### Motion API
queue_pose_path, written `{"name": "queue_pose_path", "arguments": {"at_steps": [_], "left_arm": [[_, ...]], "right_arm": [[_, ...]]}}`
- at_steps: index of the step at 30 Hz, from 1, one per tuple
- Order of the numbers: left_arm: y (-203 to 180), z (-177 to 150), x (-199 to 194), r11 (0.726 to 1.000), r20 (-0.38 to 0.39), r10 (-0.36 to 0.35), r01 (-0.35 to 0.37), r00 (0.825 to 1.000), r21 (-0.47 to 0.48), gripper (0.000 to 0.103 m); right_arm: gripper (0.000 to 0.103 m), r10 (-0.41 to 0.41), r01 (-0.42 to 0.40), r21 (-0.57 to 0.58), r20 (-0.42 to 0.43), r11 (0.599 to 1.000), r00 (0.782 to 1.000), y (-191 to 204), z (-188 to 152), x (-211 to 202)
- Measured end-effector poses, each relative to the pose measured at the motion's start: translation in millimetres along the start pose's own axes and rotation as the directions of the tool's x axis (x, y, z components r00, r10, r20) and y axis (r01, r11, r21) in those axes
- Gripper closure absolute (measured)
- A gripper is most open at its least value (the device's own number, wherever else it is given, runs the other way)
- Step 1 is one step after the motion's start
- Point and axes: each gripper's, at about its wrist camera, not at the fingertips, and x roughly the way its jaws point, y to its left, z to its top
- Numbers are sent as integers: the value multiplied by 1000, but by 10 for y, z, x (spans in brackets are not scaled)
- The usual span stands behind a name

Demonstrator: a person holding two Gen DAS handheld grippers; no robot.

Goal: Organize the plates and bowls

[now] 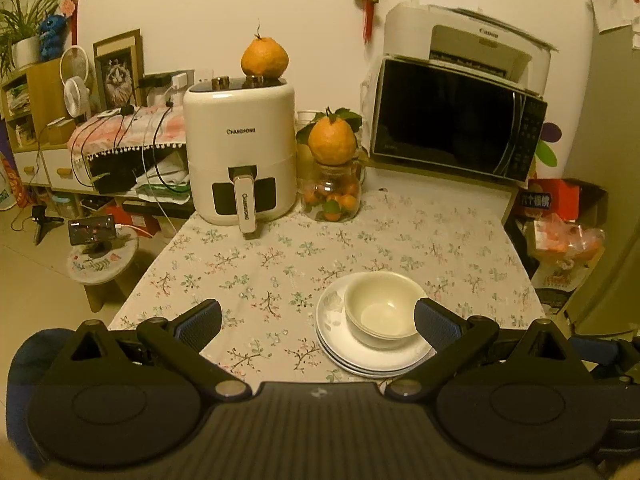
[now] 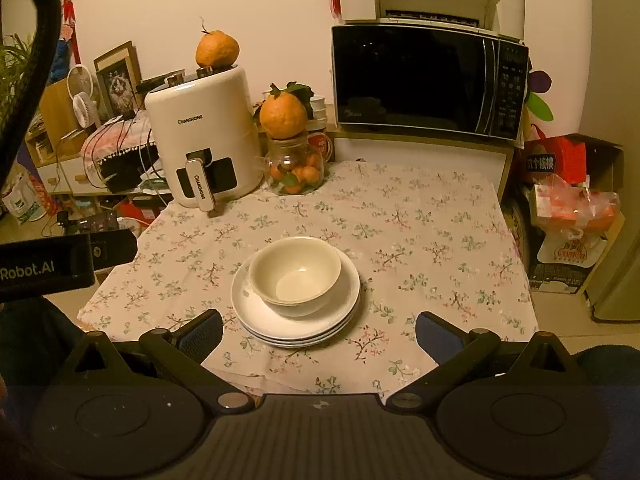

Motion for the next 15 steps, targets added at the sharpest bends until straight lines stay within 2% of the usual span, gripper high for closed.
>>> {"name": "queue_pose_path", "arguments": {"at_steps": [15], "left_arm": [[-35, -23, 46, 1000, -31, -15, 16, 999, 14, 0]], "right_arm": [[2, -3, 3, 2, -13, 1000, 1000, 4, -15, 28]]}}
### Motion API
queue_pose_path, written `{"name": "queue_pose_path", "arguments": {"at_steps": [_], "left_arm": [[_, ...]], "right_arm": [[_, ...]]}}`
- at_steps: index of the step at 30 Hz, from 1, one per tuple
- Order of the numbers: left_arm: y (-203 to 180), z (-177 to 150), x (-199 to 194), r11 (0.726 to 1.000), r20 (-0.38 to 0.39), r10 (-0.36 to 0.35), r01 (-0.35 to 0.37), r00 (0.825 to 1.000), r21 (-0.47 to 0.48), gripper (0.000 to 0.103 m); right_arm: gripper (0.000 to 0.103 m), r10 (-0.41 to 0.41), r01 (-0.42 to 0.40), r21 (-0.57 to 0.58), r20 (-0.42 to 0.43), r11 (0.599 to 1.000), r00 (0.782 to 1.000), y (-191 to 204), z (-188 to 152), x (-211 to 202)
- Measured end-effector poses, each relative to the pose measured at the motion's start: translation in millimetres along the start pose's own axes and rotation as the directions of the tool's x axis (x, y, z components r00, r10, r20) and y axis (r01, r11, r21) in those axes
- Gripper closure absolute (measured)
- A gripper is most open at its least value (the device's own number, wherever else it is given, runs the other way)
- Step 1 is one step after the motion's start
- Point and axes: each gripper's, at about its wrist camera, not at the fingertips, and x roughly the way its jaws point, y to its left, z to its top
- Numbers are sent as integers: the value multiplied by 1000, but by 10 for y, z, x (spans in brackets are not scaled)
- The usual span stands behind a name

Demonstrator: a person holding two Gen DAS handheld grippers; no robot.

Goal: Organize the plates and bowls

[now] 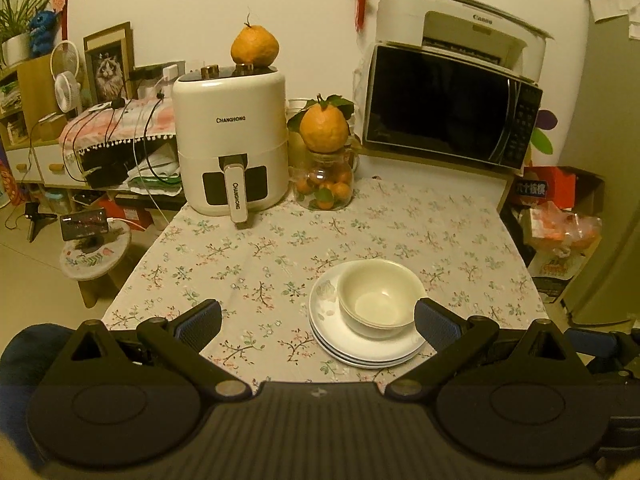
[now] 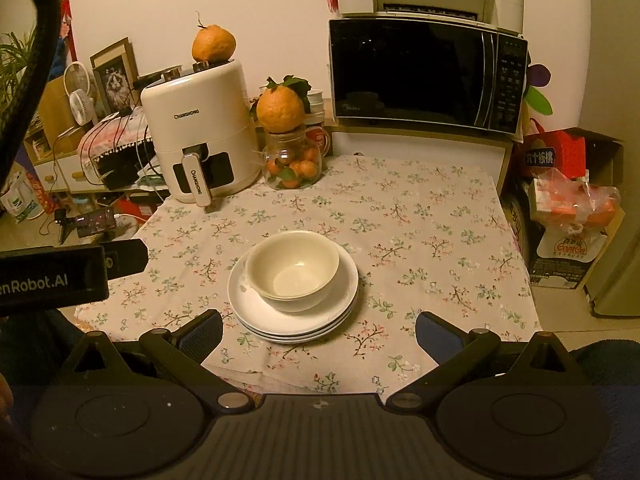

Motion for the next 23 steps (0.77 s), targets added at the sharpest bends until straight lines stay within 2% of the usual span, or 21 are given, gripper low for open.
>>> {"name": "queue_pose_path", "arguments": {"at_steps": [23], "left_arm": [[-59, -17, 27, 1000, -9, -10, 10, 1000, 23, 0]], "right_arm": [[2, 3, -3, -4, -5, 1000, 1000, -3, -3, 32]]}}
